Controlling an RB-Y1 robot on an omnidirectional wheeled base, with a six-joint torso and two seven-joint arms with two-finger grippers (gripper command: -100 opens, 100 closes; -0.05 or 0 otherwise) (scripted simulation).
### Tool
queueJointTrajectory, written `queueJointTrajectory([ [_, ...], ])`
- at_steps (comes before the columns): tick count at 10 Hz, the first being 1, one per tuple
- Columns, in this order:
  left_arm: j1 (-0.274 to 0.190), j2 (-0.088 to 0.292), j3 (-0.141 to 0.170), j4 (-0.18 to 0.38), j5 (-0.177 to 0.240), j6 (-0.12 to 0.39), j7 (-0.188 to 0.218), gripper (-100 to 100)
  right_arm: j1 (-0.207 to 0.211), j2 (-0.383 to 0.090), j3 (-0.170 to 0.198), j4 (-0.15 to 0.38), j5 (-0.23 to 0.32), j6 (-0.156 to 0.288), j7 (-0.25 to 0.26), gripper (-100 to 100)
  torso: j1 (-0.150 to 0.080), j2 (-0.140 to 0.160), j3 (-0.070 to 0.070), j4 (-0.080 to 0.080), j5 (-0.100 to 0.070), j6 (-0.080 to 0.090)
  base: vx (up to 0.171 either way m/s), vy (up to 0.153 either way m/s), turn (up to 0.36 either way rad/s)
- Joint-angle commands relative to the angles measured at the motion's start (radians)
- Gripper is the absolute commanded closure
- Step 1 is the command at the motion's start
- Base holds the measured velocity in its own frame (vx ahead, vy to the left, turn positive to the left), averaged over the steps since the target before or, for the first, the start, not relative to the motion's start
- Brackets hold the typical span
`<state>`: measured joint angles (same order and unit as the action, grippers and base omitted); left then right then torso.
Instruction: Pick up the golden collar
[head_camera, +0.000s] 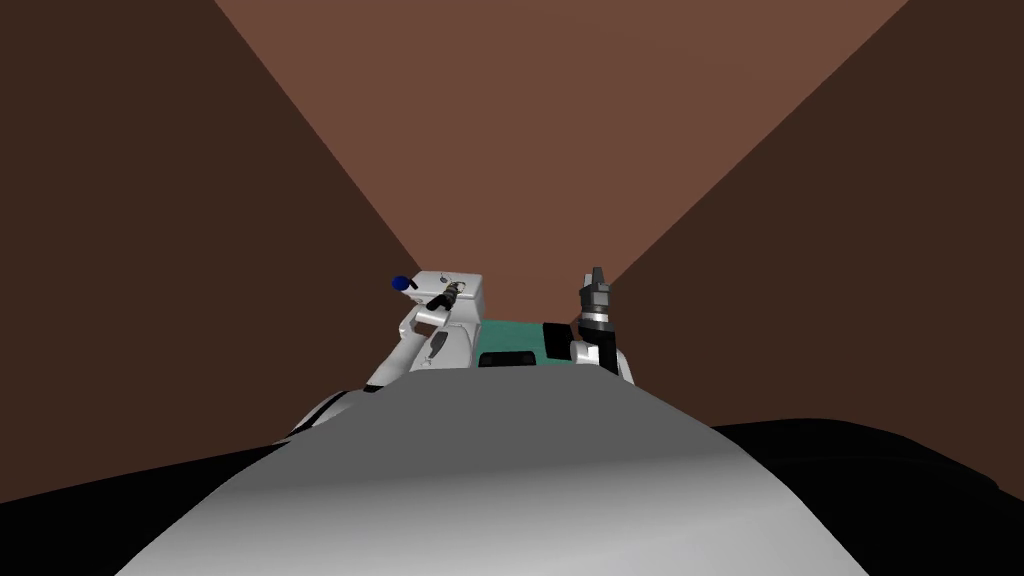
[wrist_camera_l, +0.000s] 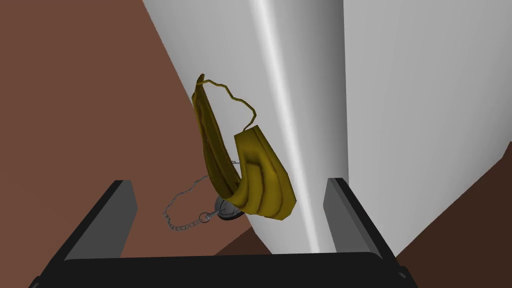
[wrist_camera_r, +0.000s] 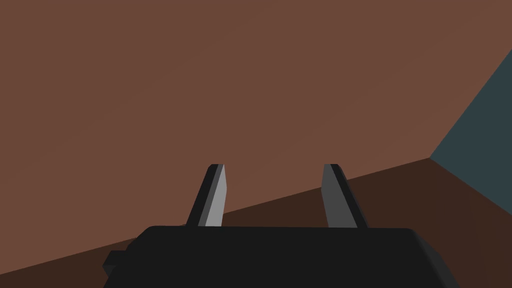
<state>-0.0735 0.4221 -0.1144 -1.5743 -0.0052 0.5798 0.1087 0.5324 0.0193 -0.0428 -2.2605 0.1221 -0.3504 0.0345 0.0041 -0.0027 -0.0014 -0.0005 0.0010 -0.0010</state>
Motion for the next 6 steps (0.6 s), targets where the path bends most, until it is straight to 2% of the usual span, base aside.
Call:
queueJointTrajectory([
  [1,-0.01,0.024,-0.003,0.022,0.002,0.034,-0.016,-100,0.0,0.0,0.0,0.0,0.0,0.0,0.0,0,0.0,0.0,0.0,0.0,0.0,0.0,0.037,0.051,-0.088],
  [2,-0.004,0.016,-0.002,0.009,0.002,0.021,-0.009,-100,0.0,0.0,0.0,0.0,0.0,0.0,0.0,0,0.0,-0.001,0.0,0.0,0.0,0.0,0.018,0.027,-0.019],
  [3,-0.005,0.018,-0.002,0.01,0.003,0.026,-0.011,0,0.0,0.0,0.0,0.0,0.0,0.0,0.0,0,-0.002,0.0,0.0,0.0,0.0,0.0,0.003,0.005,0.003],
  [4,-0.01,0.009,0.003,0.041,-0.003,0.0,-0.015,-100,0.0,0.0,0.0,0.0,0.0,0.0,0.0,0,-0.003,0.001,0.001,0.0,-0.001,0.0,0.053,0.015,-0.026],
  [5,-0.012,0.006,0.006,0.055,-0.006,-0.011,-0.017,-100,0.0,0.0,0.0,0.0,0.0,0.0,0.0,0,-0.003,-0.001,-0.001,0.0,-0.001,0.0,0.087,0.006,-0.024],
  [6,-0.01,0.008,0.004,0.044,-0.005,-0.001,-0.015,-100,0.0,0.0,0.0,0.0,0.0,0.0,0.0,0,-0.003,-0.003,-0.002,-0.001,-0.001,0.0,0.039,-0.001,-0.003],
])
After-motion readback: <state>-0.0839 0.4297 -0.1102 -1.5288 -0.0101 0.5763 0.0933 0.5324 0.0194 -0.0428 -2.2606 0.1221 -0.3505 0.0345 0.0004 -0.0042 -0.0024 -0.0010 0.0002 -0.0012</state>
